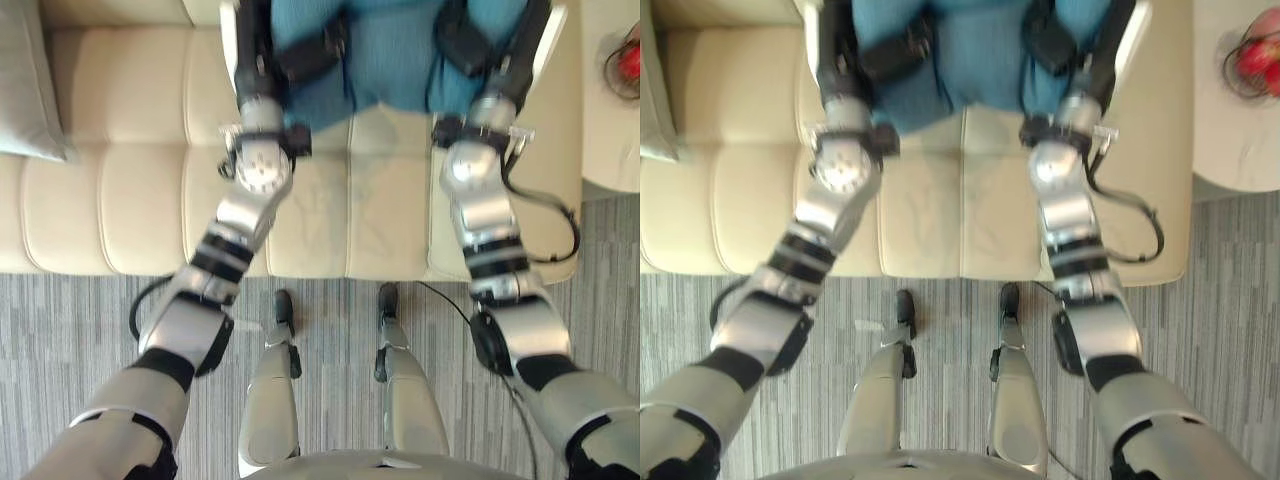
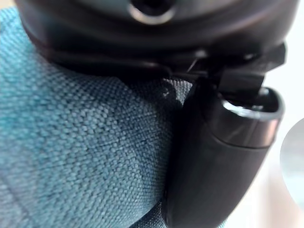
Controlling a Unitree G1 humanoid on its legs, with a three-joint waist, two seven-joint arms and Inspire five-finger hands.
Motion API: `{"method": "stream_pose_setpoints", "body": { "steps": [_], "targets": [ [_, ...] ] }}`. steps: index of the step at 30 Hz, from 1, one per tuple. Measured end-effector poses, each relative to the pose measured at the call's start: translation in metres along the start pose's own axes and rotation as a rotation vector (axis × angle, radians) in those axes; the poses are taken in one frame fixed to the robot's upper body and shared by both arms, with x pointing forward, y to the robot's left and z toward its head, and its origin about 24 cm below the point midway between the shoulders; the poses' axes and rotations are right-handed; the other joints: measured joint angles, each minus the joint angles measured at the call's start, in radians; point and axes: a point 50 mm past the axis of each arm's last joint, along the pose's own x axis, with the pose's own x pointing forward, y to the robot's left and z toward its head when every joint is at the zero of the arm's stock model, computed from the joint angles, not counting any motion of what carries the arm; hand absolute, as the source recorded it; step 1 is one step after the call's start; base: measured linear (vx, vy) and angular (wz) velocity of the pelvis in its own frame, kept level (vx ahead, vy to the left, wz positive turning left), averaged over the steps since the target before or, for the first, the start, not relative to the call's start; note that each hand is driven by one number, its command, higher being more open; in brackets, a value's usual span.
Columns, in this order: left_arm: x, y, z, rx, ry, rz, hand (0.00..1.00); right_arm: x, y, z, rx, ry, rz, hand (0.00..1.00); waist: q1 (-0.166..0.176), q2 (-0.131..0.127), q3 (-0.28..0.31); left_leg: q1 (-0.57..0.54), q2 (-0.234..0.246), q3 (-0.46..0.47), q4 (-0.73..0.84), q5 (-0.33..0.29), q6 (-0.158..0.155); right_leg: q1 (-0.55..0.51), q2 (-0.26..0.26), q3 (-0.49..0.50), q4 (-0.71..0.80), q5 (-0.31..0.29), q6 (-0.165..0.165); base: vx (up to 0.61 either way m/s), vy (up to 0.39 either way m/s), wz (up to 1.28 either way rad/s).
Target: Pick up cushions and gather them together orderly.
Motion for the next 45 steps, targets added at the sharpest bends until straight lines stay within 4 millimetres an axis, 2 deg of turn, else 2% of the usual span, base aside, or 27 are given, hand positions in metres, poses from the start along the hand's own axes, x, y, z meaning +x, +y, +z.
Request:
{"method": "stream_pose_setpoints", "body": {
  "steps": [5, 9, 13, 15, 23, 29, 33, 37, 39, 41, 44, 45],
  "targets": [
    [0.005, 0.005, -0.003, 0.002, 0.028, 0.019, 1.0, -0.003, 0.004, -0.015, 0.058, 0.119, 0.031, 1.0, 0.001, -0.002, 0.003, -0.053, -0.003, -0.015, 0.018, 0.0, 0.0, -0.035, -0.004, -0.024, 0.007, 0.0, 0.0, 0.09, 0.05, 0.1],
    [0.001, 0.0, -0.014, -0.038, 0.108, 0.039, 1.0, -0.01, 0.014, -0.019, 0.109, 0.174, 0.07, 1.0, 0.004, -0.003, 0.053, -0.057, 0.005, -0.015, 0.029, 0.0, 0.0, -0.039, 0.002, -0.024, 0.015, 0.0, 0.0, 0.09, 0.037, -0.03],
    [-0.011, -0.006, -0.032, -0.041, 0.181, 0.034, 1.0, -0.031, 0.017, -0.043, 0.128, 0.237, 0.117, 1.0, 0.013, -0.003, 0.07, -0.059, 0.024, -0.013, 0.04, 0.0, 0.0, -0.044, 0.02, -0.024, 0.034, -0.003, -0.002, 0.08, 0.01, -0.06],
    [-0.015, -0.003, -0.041, -0.036, 0.203, 0.036, 1.0, -0.039, 0.017, -0.053, 0.13, 0.264, 0.127, 1.0, 0.014, -0.003, 0.07, -0.049, 0.031, -0.012, 0.042, 0.0, -0.001, -0.046, 0.024, -0.026, 0.059, -0.016, -0.01, 0.08, 0.002, -0.05],
    [-0.034, 0.012, -0.064, -0.028, 0.24, 0.016, 1.0, -0.057, 0.004, -0.069, 0.181, 0.262, 0.14, 1.0, 0.028, -0.003, 0.07, -0.03, 0.043, -0.012, 0.041, 0.013, -0.02, -0.064, 0.03, -0.031, 0.143, -0.067, -0.02, 0.08, -0.01, 0.0],
    [-0.046, 0.03, -0.076, -0.009, 0.247, 0.014, 1.0, -0.074, -0.021, -0.095, 0.203, 0.312, 0.115, 1.0, 0.044, -0.002, 0.07, 0.017, 0.052, -0.013, 0.029, 0.024, -0.036, -0.067, 0.033, -0.033, 0.236, -0.118, -0.032, 0.05, -0.041, 0.0],
    [-0.043, 0.058, -0.069, 0.027, 0.182, 0.027, 1.0, -0.079, -0.054, -0.113, 0.205, 0.339, 0.04, 1.0, 0.047, -0.002, 0.07, 0.058, 0.052, -0.013, -0.024, 0.058, -0.043, -0.07, 0.032, -0.034, 0.276, -0.134, -0.038, 0.03, -0.058, 0.02],
    [-0.046, 0.08, -0.067, 0.009, 0.149, 0.066, 1.0, -0.084, -0.082, -0.119, 0.199, 0.321, -0.018, 1.0, 0.049, -0.001, 0.07, 0.074, 0.052, -0.013, -0.028, 0.062, -0.044, -0.068, 0.03, -0.035, 0.302, -0.145, -0.039, 0.04, -0.042, 0.01],
    [-0.056, 0.092, -0.071, -0.015, 0.151, 0.082, 1.0, -0.091, -0.096, -0.12, 0.21, 0.3, -0.04, 1.0, 0.048, -0.001, 0.069, 0.091, 0.052, -0.013, -0.028, 0.062, -0.044, -0.056, 0.028, -0.035, 0.317, -0.155, -0.039, 0.06, -0.045, 0.03],
    [-0.076, 0.1, -0.081, -0.026, 0.179, 0.074, 1.0, -0.103, -0.107, -0.122, 0.198, 0.286, -0.036, 1.0, 0.049, 0.001, 0.068, 0.116, 0.051, -0.014, -0.028, 0.062, -0.044, -0.035, 0.026, -0.04, 0.331, -0.169, -0.04, 0.06, -0.052, 0.08],
    [-0.128, 0.105, -0.115, -0.065, 0.321, 0.066, 1.0, -0.139, -0.122, -0.137, 0.17, 0.338, -0.001, 1.0, 0.051, 0.012, 0.042, 0.164, 0.052, -0.017, -0.027, 0.046, -0.044, 0.012, 0.023, -0.051, 0.348, -0.197, -0.039, 0.05, -0.044, 0.1],
    [-0.157, 0.108, -0.133, -0.072, 0.417, 0.069, 1.0, -0.161, -0.126, -0.15, 0.162, 0.402, 0.013, 1.0, 0.052, 0.017, 0.015, 0.181, 0.051, -0.016, -0.021, 0.034, -0.045, 0.027, 0.02, -0.052, 0.359, -0.212, -0.038, 0.07, -0.046, 0.01]
  ]
}}
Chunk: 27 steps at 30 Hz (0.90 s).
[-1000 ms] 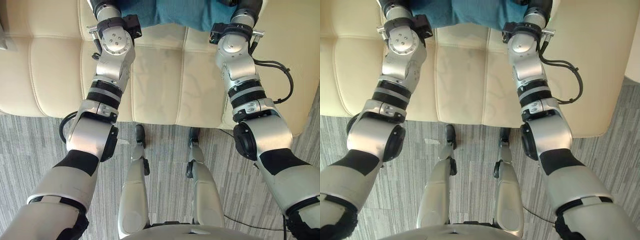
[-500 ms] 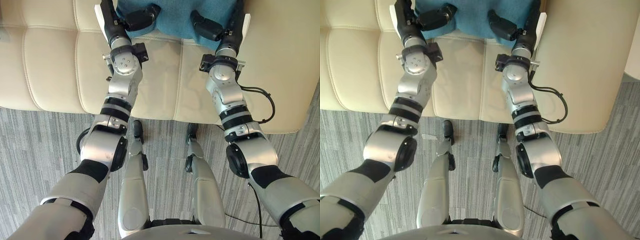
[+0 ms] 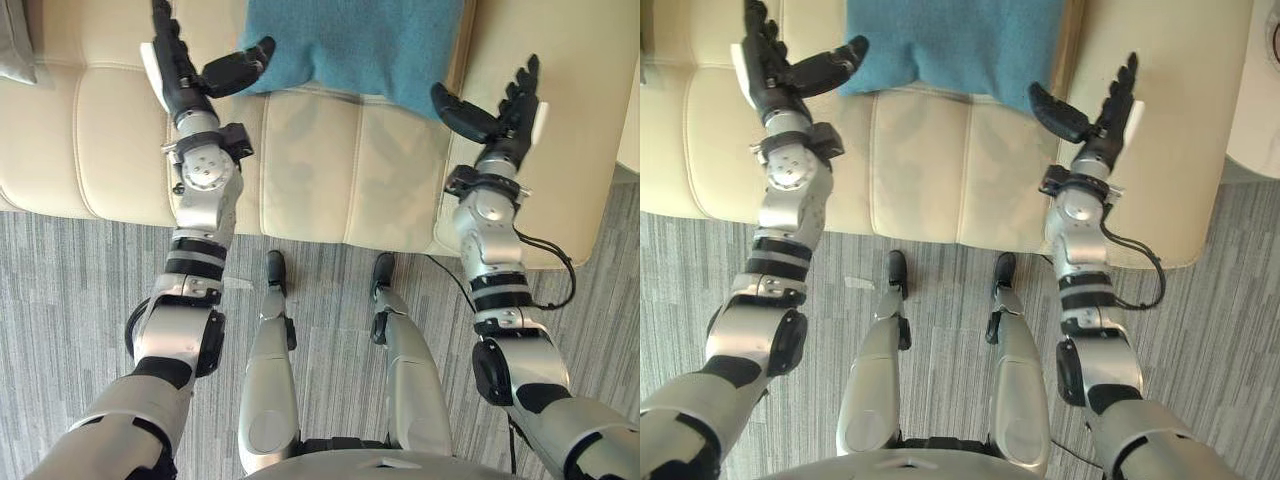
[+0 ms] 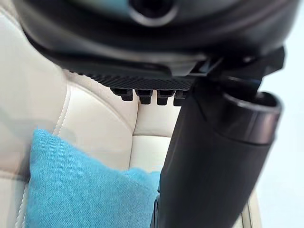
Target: Pick up cushions and gather them together orderly.
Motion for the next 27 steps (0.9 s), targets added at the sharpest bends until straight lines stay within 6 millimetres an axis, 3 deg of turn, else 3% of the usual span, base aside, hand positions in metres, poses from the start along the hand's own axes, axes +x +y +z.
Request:
{"method": "stream_pose_setpoints", "body": {
  "steps": [2, 3, 4, 9, 14, 21, 27],
  "targets": [
    [-0.017, 0.006, -0.021, -0.001, 0.077, 0.007, 1.0, -0.014, -0.005, -0.016, -0.012, 0.062, 0.009, 1.0, 0.0, 0.003, -0.011, 0.027, 0.0, 0.002, 0.001, -0.008, 0.0, 0.025, 0.0, 0.0, 0.003, -0.01, 0.001, 0.06, -0.035, -0.01],
    [-0.042, 0.017, -0.047, 0.004, 0.182, 0.012, 1.0, -0.037, -0.013, -0.039, -0.038, 0.158, 0.032, 1.0, 0.0, 0.007, -0.036, 0.055, 0.002, 0.005, 0.005, -0.024, 0.001, 0.053, 0.001, 0.0, 0.004, -0.022, 0.003, 0.07, -0.027, -0.05],
    [-0.057, 0.023, -0.06, 0.008, 0.239, 0.014, 1.0, -0.052, -0.018, -0.051, -0.053, 0.215, 0.048, 1.0, 0.0, 0.009, -0.063, 0.058, 0.004, 0.008, 0.011, -0.035, 0.002, 0.058, 0.002, 0.0, 0.004, -0.028, 0.002, 0.09, -0.024, -0.06],
    [-0.106, 0.05, -0.104, 0.07, 0.462, 0.003, 1.0, -0.105, -0.043, -0.097, -0.109, 0.456, 0.049, 1.0, -0.001, 0.021, -0.153, 0.142, 0.014, 0.028, 0.01, -0.064, 0.004, 0.144, 0.012, 0.003, -0.022, -0.041, 0.008, 0.1, 0.0, -0.1],
    [-0.169, 0.085, -0.156, 0.211, 0.79, -0.001, 1.0, -0.17, -0.076, -0.151, -0.202, 0.809, 0.025, 1.0, -0.009, 0.027, -0.287, 0.26, 0.014, 0.051, -0.015, -0.094, 0.004, 0.282, 0.017, 0.004, -0.112, -0.036, 0.025, 0.09, 0.053, -0.07],
    [-0.235, 0.134, -0.18, 0.34, 1.101, 0.093, 1.0, -0.23, -0.108, -0.182, -0.258, 1.123, -0.038, 1.0, -0.021, 0.009, -0.341, 0.37, -0.009, 0.069, -0.081, -0.099, 0.01, 0.441, 0.013, 0.006, -0.294, 0.036, 0.051, 0.06, 0.067, -0.04],
    [-0.256, 0.158, -0.178, 0.422, 1.193, 0.106, 1.0, -0.254, -0.126, -0.187, -0.27, 1.244, -0.091, 1.0, -0.028, -0.004, -0.358, 0.431, -0.019, 0.09, -0.099, -0.111, 0.011, 0.51, 0.011, 0.03, -0.37, 0.068, 0.056, 0.06, 0.053, -0.11]
  ]
}}
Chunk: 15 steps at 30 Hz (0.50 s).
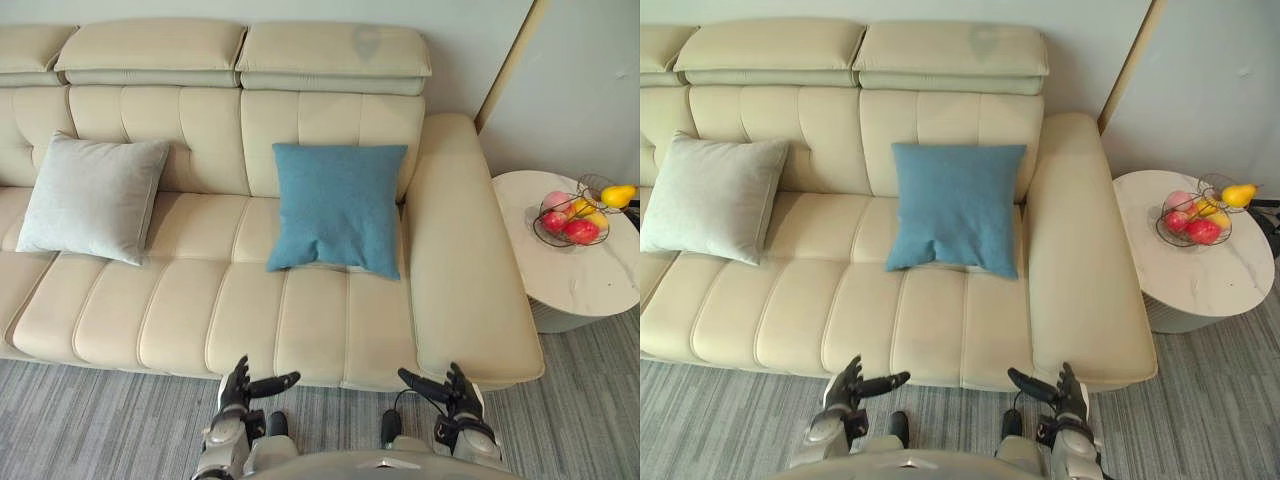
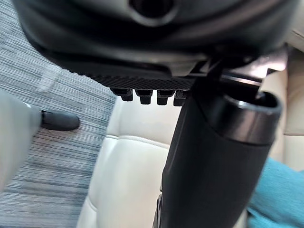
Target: Pick up cushions and gather them together orderly.
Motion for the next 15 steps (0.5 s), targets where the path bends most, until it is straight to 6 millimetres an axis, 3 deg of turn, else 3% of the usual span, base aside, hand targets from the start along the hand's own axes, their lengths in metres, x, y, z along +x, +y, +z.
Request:
{"method": "stream_pose_setpoints", "body": {
  "steps": [7, 8, 9, 11, 13, 14, 15],
  "targets": [
    [0.0, -0.001, -0.005, 0.007, 0.023, -0.008, 1.0, 0.002, 0.0, 0.0, 0.017, 0.028, -0.007, 1.0, -0.006, -0.016, 0.002, 0.005, -0.003, 0.063, 0.013, -0.023, -0.008, -0.036, 0.002, 0.077, 0.003, 0.024, -0.003, -0.05, 0.042, -0.41],
    [0.006, -0.011, 0.018, -0.007, -0.036, -0.02, 1.0, 0.005, 0.019, 0.017, -0.02, -0.022, 0.038, 1.0, 0.004, -0.032, 0.058, -0.074, 0.034, 0.094, 0.155, -0.078, 0.042, -0.205, 0.007, 0.025, 0.404, -0.111, -0.071, -0.26, 0.006, -0.91],
    [0.007, -0.012, 0.023, -0.007, -0.053, -0.024, 1.0, 0.003, 0.023, 0.01, -0.013, 0.0, 0.041, 1.0, 0.001, -0.042, 0.059, -0.075, 0.03, 0.071, 0.176, -0.079, 0.043, -0.218, -0.011, 0.0, 0.616, -0.195, -0.07, -0.24, -0.043, -0.66],
    [0.007, -0.01, 0.033, -0.008, -0.09, -0.021, 1.0, 0.001, 0.029, 0.006, -0.003, 0.007, 0.056, 1.0, 0.005, -0.059, 0.06, -0.091, 0.024, 0.056, 0.21, -0.093, 0.034, -0.219, -0.016, -0.011, 0.681, -0.205, -0.062, -0.06, -0.128, 0.21],
    [0.007, -0.014, 0.031, -0.013, -0.081, -0.029, 1.0, 0.001, 0.034, 0.01, -0.002, -0.009, 0.068, 1.0, 0.018, -0.038, 0.05, -0.108, 0.03, 0.05, 0.169, -0.079, 0.042, -0.196, 0.018, -0.015, 0.583, -0.206, -0.056, -0.09, -0.11, -0.13],
    [0.006, -0.017, 0.027, -0.028, -0.072, -0.032, 1.0, 0.003, 0.038, 0.015, -0.001, -0.021, 0.077, 1.0, 0.033, -0.029, 0.051, -0.118, 0.048, 0.055, 0.149, -0.041, 0.035, -0.2, 0.022, -0.005, 0.585, -0.244, -0.037, -0.03, -0.159, 0.2],
    [0.007, -0.017, 0.033, -0.053, -0.084, -0.024, 1.0, 0.001, 0.041, 0.012, 0.004, -0.01, 0.084, 1.0, 0.029, -0.052, 0.063, -0.142, 0.032, 0.023, 0.167, -0.016, 0.024, -0.172, 0.019, 0.007, 0.662, -0.312, 0.001, -0.04, -0.268, 0.6]
  ]
}}
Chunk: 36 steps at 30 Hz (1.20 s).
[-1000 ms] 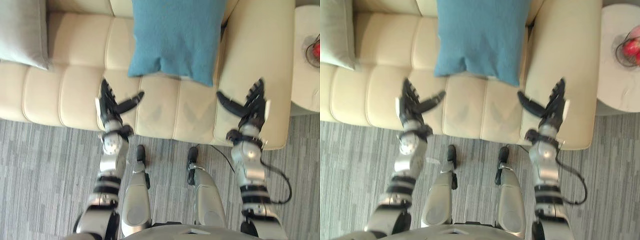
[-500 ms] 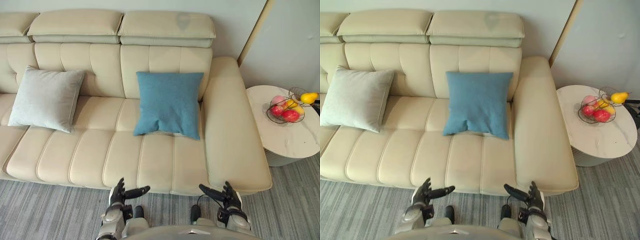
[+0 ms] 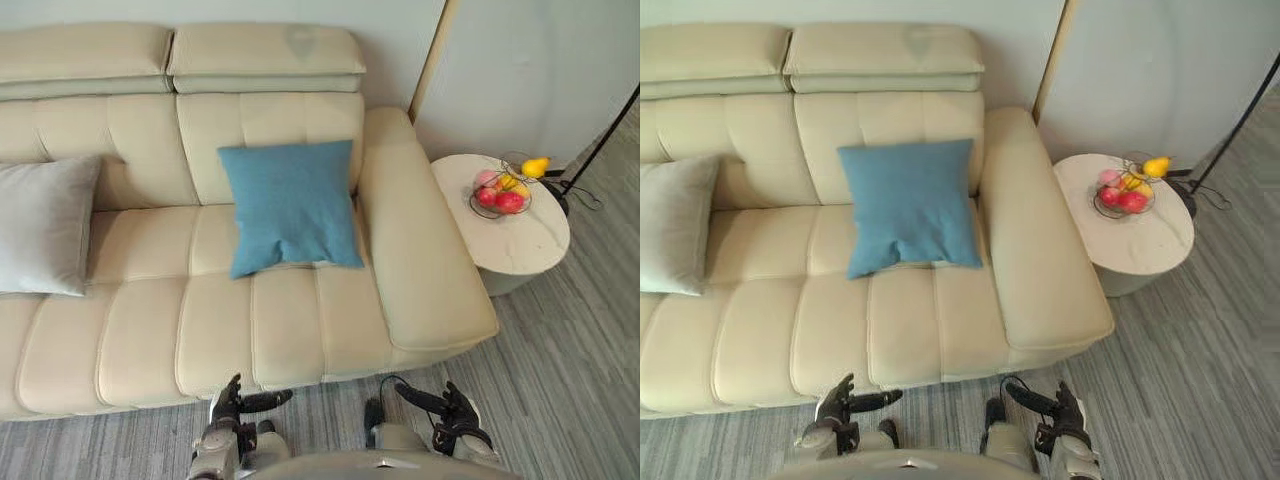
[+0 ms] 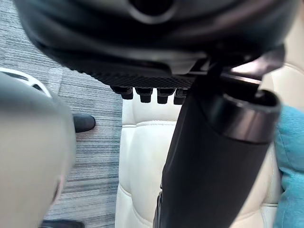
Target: Pick up cushions and gather them together orderly.
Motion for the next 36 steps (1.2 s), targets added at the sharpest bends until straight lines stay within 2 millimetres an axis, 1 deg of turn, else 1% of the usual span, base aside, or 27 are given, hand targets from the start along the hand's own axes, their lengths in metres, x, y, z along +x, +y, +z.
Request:
{"method": "stream_pose_setpoints", "body": {
  "steps": [1, 2, 3, 4, 5, 6, 7, 8, 9, 10, 11, 12, 13, 14, 15, 16, 18, 20, 21, 22, 25, 27, 29, 31, 34, 35, 36],
  "targets": [
    [0.0, -0.003, 0.002, -0.004, -0.007, -0.002, 1.0, -0.001, 0.0, -0.003, 0.0, 0.012, -0.004, 1.0, 0.001, -0.009, -0.012, -0.054, -0.001, -0.03, 0.041, 0.005, -0.001, 0.043, 0.019, -0.004, -0.127, -0.029, -0.015, -0.04, -0.245, 0.77],
    [0.001, -0.005, 0.005, -0.006, -0.019, -0.005, 1.0, -0.001, -0.001, -0.002, -0.005, 0.008, -0.009, 1.0, 0.008, -0.002, -0.019, -0.091, 0.008, -0.039, 0.062, 0.007, -0.005, 0.066, 0.038, -0.014, -0.208, -0.029, -0.025, -0.06, -0.18, 0.4],
    [0.001, -0.011, 0.006, -0.01, -0.02, -0.021, 1.0, 0.001, -0.001, 0.006, -0.011, -0.022, -0.014, 1.0, 0.028, 0.033, -0.006, -0.123, 0.048, -0.04, 0.063, 0.029, -0.021, 0.095, 0.084, -0.033, -0.317, 0.021, -0.085, -0.12, -0.122, 0.24],
    [0.0, -0.014, 0.006, -0.004, -0.02, -0.033, 1.0, 0.002, -0.001, 0.012, -0.01, -0.046, -0.017, 1.0, 0.027, 0.051, 0.006, -0.13, 0.065, -0.037, 0.039, 0.066, -0.024, 0.11, 0.106, -0.055, -0.357, 0.048, -0.095, -0.2, -0.132, 0.41],
    [0.0, -0.017, 0.004, 0.018, -0.018, -0.045, 1.0, 0.002, 0.0, 0.013, -0.008, -0.043, -0.023, 1.0, 0.021, 0.053, 0.009, -0.124, 0.069, -0.03, -0.003, 0.126, -0.026, 0.112, 0.111, -0.079, -0.356, 0.054, -0.104, -0.24, -0.146, 0.59],
    [-0.001, -0.016, 0.003, 0.027, -0.014, -0.046, 1.0, 0.002, 0.001, 0.01, -0.005, -0.037, -0.025, 1.0, 0.021, 0.048, 0.008, -0.108, 0.061, -0.024, -0.051, 0.178, -0.033, 0.116, 0.109, -0.098, -0.359, 0.061, -0.114, -0.21, -0.103, 0.56],
    [0.0, -0.016, 0.007, 0.029, -0.029, -0.044, 1.0, 0.001, 0.002, 0.009, 0.001, -0.037, -0.022, 1.0, 0.02, 0.04, 0.013, -0.106, 0.064, -0.021, -0.033, 0.16, -0.026, 0.118, 0.101, -0.119, -0.365, 0.066, -0.124, -0.15, -0.062, 0.39],
    [0.0, -0.018, 0.009, 0.026, -0.035, -0.049, 1.0, 0.001, 0.003, 0.011, 0.003, -0.044, -0.021, 1.0, 0.021, 0.043, 0.015, -0.114, 0.066, -0.003, 0.056, 0.091, -0.011, 0.116, 0.097, -0.13, -0.356, 0.07, -0.133, -0.11, -0.015, 0.28],
    [0.0, -0.019, 0.01, 0.027, -0.039, -0.051, 1.0, 0.001, 0.002, 0.011, 0.006, -0.046, -0.024, 1.0, 0.02, 0.041, 0.016, -0.115, 0.059, -0.002, 0.149, 0.016, 0.007, 0.112, 0.084, -0.142, -0.345, 0.071, -0.136, -0.07, -0.007, 0.19],
    [0.0, -0.02, 0.009, 0.031, -0.039, -0.052, 1.0, 0.001, 0.001, 0.011, 0.008, -0.046, -0.027, 1.0, 0.017, 0.039, 0.017, -0.111, 0.056, -0.002, 0.183, -0.012, 0.011, 0.111, 0.078, -0.145, -0.342, 0.071, -0.136, -0.11, 0.053, 0.21],
    [-0.001, -0.022, 0.008, 0.031, -0.036, -0.059, 1.0, 0.0, -0.002, 0.008, 0.018, -0.04, -0.036, 1.0, 0.009, 0.036, 0.016, -0.093, 0.053, -0.003, 0.249, -0.075, 0.017, 0.104, 0.066, -0.152, -0.335, 0.072, -0.137, -0.12, 0.1, 0.26],
    [-0.002, -0.028, 0.004, 0.027, -0.026, -0.072, 1.0, 0.0, -0.005, 0.006, 0.021, -0.035, -0.044, 1.0, -0.003, 0.045, 0.01, -0.051, 0.051, -0.004, 0.268, -0.136, 0.008, 0.094, 0.058, -0.156, -0.328, 0.076, -0.129, -0.15, 0.135, 0.25],
    [-0.003, -0.031, 0.002, 0.022, -0.017, -0.08, 1.0, -0.001, -0.007, 0.004, 0.028, -0.028, -0.05, 1.0, -0.005, 0.056, 0.004, -0.019, 0.048, -0.004, 0.227, -0.159, -0.004, 0.086, 0.058, -0.156, -0.329, 0.082, -0.119, -0.15, 0.212, 0.14],
    [-0.004, -0.033, 0.0, 0.024, -0.008, -0.083, 1.0, -0.001, -0.01, 0.001, 0.044, -0.011, -0.06, 1.0, -0.006, 0.052, 0.002, 0.012, 0.028, 0.0, 0.134, -0.167, -0.011, 0.071, 0.048, -0.148, -0.329, 0.093, -0.102, -0.15, 0.18, 0.05],
    [-0.003, -0.03, 0.0, 0.038, -0.006, -0.078, 1.0, -0.001, -0.007, -0.001, 0.054, -0.003, -0.054, 1.0, -0.009, 0.037, -0.003, 0.015, 0.012, 0.003, 0.105, -0.15, -0.004, 0.068, 0.038, -0.145, -0.347, 0.107, -0.091, -0.15, 0.204, 0.03],
    [-0.002, -0.026, -0.001, 0.054, -0.001, -0.071, 1.0, -0.002, -0.006, -0.006, 0.055, 0.015, -0.05, 1.0, -0.011, 0.027, -0.012, 0.022, -0.008, 0.008, 0.066, -0.128, 0.006, 0.073, 0.029, -0.143, -0.385, 0.133, -0.083, -0.06, 0.108, 0.03],
    [-0.002, -0.02, -0.006, 0.093, 0.019, -0.065, 1.0, -0.003, -0.009, -0.013, 0.06, 0.045, -0.059, 1.0, -0.012, 0.016, -0.022, 0.068, -0.04, 0.023, -0.006, -0.093, 0.023, 0.119, 0.016, -0.134, -0.467, 0.183, -0.064, -0.02, 0.139, -0.04],
    [-0.003, -0.011, -0.014, 0.113, 0.054, -0.05, 1.0, -0.004, -0.016, -0.019, 0.085, 0.073, -0.087, 1.0, -0.02, 0.022, -0.039, 0.1, -0.073, 0.03, -0.059, -0.069, 0.038, 0.145, 0.005, -0.125, -0.526, 0.215, -0.049, 0.0, 0.156, -0.03],
    [-0.003, -0.009, -0.016, 0.118, 0.062, -0.045, 1.0, -0.004, -0.018, -0.02, 0.088, 0.077, -0.093, 1.0, -0.022, 0.02, -0.042, 0.107, -0.082, 0.031, -0.07, -0.064, 0.041, 0.154, 0.002, -0.125, -0.538, 0.223, -0.045, 0.02, 0.125, 0.0],
    [-0.004, -0.005, -0.019, 0.124, 0.077, -0.036, 1.0, -0.004, -0.022, -0.022, 0.099, 0.087, -0.106, 1.0, -0.027, 0.028, -0.047, 0.116, -0.097, 0.034, -0.086, -0.059, 0.047, 0.166, -0.005, -0.122, -0.564, 0.237, -0.041, 0.04, 0.098, -0.01],
    [-0.005, 0.003, -0.025, 0.135, 0.097, -0.019, 1.0, -0.004, -0.028, -0.025, 0.099, 0.109, -0.123, 1.0, -0.029, 0.04, -0.053, 0.126, -0.114, 0.03, -0.099, -0.053, 0.055, 0.188, -0.01, -0.114, -0.606, 0.259, -0.038, 0.06, 0.071, -0.06],
    [-0.006, 0.009, -0.03, 0.146, 0.117, -0.006, 1.0, -0.004, -0.029, -0.029, 0.095, 0.136, -0.125, 1.0, -0.029, 0.038, -0.054, 0.147, -0.116, 0.019, -0.103, -0.053, 0.055, 0.217, -0.007, -0.113, -0.628, 0.265, -0.043, 0.06, 0.003, -0.03],
    [-0.007, 0.011, -0.032, 0.156, 0.123, -0.003, 1.0, -0.004, -0.029, -0.031, 0.096, 0.144, -0.127, 1.0, -0.03, 0.035, -0.055, 0.159, -0.116, 0.013, -0.109, -0.053, 0.055, 0.233, -0.003, -0.114, -0.639, 0.267, -0.046, 0.02, -0.009, 0.0],
    [-0.007, 0.01, -0.033, 0.165, 0.128, -0.008, 1.0, -0.003, -0.031, -0.028, 0.091, 0.142, -0.13, 1.0, -0.03, 0.035, -0.055, 0.169, -0.116, -0.003, -0.12, -0.053, 0.055, 0.238, 0.0, -0.113, -0.641, 0.268, -0.048, 0.0, -0.006, -0.02],
    [-0.008, 0.009, -0.035, 0.165, 0.137, -0.014, 1.0, -0.002, -0.033, -0.026, 0.089, 0.14, -0.132, 1.0, -0.031, 0.031, -0.058, 0.182, -0.118, -0.004, -0.135, -0.052, 0.056, 0.24, 0.001, -0.109, -0.643, 0.269, -0.049, -0.01, 0.002, -0.03],
    [-0.009, 0.012, -0.041, 0.165, 0.162, -0.004, 1.0, -0.003, -0.048, -0.03, 0.096, 0.157, -0.167, 1.0, -0.059, 0.034, -0.055, 0.25, -0.129, -0.029, -0.18, -0.049, 0.058, 0.293, 0.001, -0.093, -0.676, 0.278, -0.054, 0.0, 0.0, 0.0],
    [-0.009, 0.012, -0.041, 0.165, 0.162, -0.004, 1.0, -0.003, -0.048, -0.03, 0.096, 0.157, -0.167, 1.0, -0.059, 0.034, -0.055, 0.25, -0.129, -0.029, -0.18, -0.049, 0.058, 0.293, 0.001, -0.093, -0.676, 0.278, -0.054, 0.0, 0.0, 0.0]
  ]
}}
